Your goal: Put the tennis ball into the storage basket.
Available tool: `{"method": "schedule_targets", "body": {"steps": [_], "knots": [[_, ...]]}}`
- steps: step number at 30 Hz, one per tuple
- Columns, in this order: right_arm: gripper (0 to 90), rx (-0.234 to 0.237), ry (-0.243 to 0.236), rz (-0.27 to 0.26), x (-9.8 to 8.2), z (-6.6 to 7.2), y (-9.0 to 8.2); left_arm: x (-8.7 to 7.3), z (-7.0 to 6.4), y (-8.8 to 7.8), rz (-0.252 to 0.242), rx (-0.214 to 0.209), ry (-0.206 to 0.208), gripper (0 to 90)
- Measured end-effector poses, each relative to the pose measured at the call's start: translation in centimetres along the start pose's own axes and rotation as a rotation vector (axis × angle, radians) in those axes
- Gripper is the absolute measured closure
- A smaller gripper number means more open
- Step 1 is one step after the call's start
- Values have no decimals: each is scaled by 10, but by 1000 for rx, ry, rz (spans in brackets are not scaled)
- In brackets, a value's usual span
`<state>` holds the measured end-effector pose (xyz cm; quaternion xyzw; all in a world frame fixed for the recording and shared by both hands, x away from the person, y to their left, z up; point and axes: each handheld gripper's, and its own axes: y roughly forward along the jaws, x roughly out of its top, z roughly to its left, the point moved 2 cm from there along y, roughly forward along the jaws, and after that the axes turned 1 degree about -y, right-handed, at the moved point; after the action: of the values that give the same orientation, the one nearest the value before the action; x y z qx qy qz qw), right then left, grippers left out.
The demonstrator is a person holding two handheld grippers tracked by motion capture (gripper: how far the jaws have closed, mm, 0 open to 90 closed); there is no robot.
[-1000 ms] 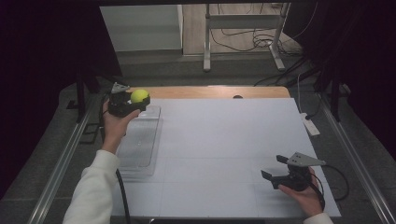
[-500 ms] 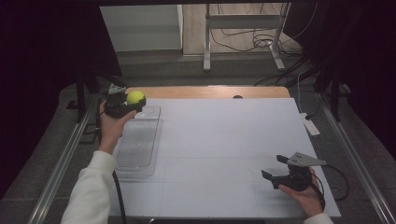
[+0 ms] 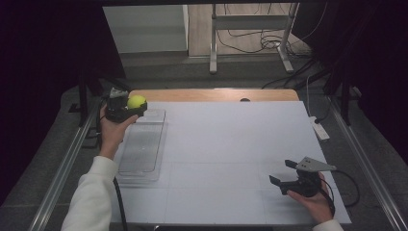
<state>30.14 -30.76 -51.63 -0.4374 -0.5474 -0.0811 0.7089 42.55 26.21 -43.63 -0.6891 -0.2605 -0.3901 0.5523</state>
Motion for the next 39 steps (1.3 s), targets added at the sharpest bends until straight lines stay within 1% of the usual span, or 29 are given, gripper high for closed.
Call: {"method": "schedule_targets", "body": {"steps": [15, 18, 22, 31, 37, 39], "knots": [[104, -1, -2, 1, 0, 0, 0, -8, 11, 5, 60, 24, -4, 272], [104, -3, -3, 3, 0, 1, 0, -9, 12, 6, 66, 26, -9, 272], [104, -3, -3, 4, 0, 1, 1, -10, 12, 9, 83, 29, 0, 272], [104, 2, 0, 3, 0, 0, 1, -14, 14, 16, 115, 38, -2, 272], [104, -3, -2, 8, 0, 0, 1, -17, 16, 19, 130, 40, -6, 272], [104, 1, -1, 6, 0, 0, 1, -18, 18, 20, 141, 42, -8, 272]]}}
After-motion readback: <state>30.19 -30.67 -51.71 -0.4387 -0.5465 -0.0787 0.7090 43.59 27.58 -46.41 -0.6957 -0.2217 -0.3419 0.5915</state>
